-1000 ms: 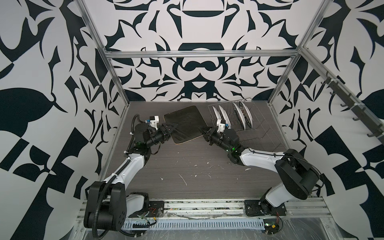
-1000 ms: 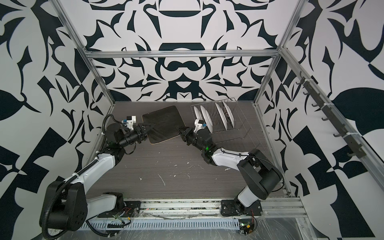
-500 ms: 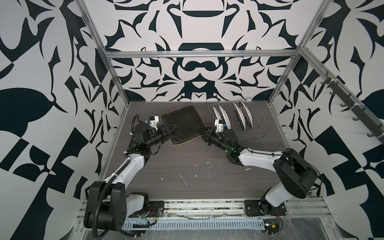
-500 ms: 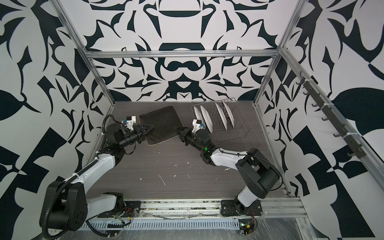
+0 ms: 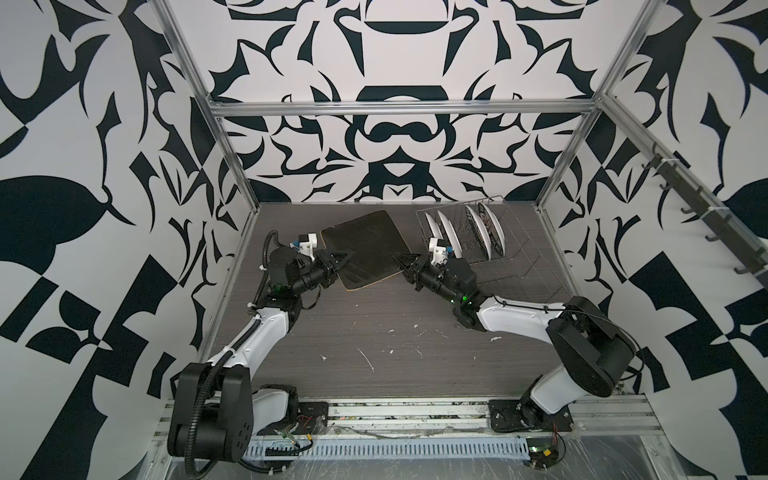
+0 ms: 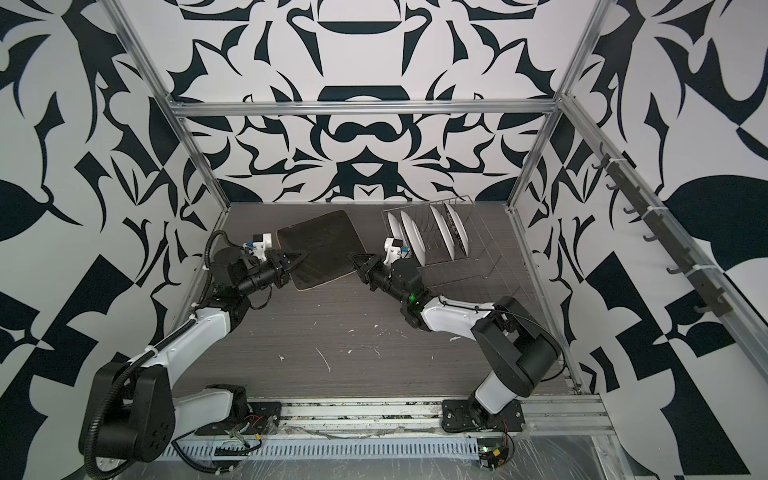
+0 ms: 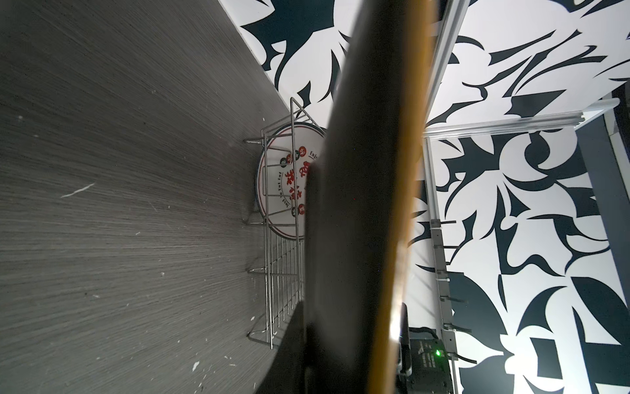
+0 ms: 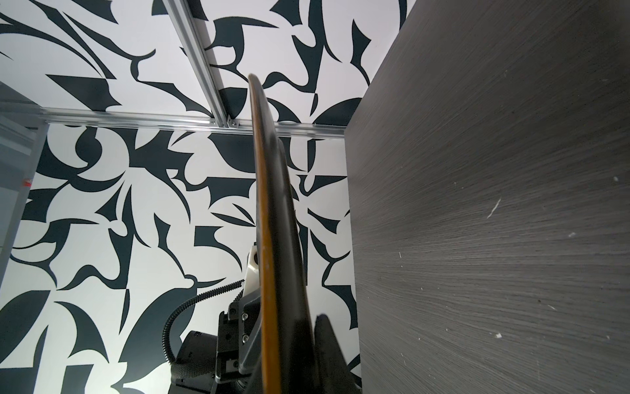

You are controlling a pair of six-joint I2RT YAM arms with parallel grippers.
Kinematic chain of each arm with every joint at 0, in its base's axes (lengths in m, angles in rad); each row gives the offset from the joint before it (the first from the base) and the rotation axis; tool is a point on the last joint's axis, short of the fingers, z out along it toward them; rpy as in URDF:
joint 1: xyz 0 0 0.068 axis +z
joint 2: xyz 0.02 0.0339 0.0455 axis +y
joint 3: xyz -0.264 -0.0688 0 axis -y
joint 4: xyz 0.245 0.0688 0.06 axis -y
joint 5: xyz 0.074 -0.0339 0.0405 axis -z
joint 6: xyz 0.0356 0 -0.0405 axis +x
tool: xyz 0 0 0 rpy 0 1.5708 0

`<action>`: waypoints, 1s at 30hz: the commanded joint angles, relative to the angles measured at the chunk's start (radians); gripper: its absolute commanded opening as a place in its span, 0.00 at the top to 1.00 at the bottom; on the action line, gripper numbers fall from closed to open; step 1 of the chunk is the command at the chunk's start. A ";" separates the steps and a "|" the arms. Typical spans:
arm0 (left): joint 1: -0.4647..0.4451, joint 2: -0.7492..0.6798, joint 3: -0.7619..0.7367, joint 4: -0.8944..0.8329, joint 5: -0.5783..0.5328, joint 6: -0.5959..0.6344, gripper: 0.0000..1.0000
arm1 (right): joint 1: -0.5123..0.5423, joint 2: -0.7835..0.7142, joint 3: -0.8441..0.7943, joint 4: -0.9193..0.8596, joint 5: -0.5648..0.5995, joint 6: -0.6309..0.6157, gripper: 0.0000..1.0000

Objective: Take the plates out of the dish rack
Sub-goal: 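Hold the tray with both grippers and lower it toward the table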

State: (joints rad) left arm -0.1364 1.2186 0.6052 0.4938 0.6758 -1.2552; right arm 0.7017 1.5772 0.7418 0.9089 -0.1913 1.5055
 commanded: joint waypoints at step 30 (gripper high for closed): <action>0.003 -0.046 0.028 0.005 -0.007 0.052 1.00 | -0.006 -0.040 0.041 0.194 -0.026 0.002 0.20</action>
State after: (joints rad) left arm -0.1356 1.2152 0.5980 0.4564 0.6685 -1.2373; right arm 0.7010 1.5776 0.7418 0.9672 -0.2134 1.5166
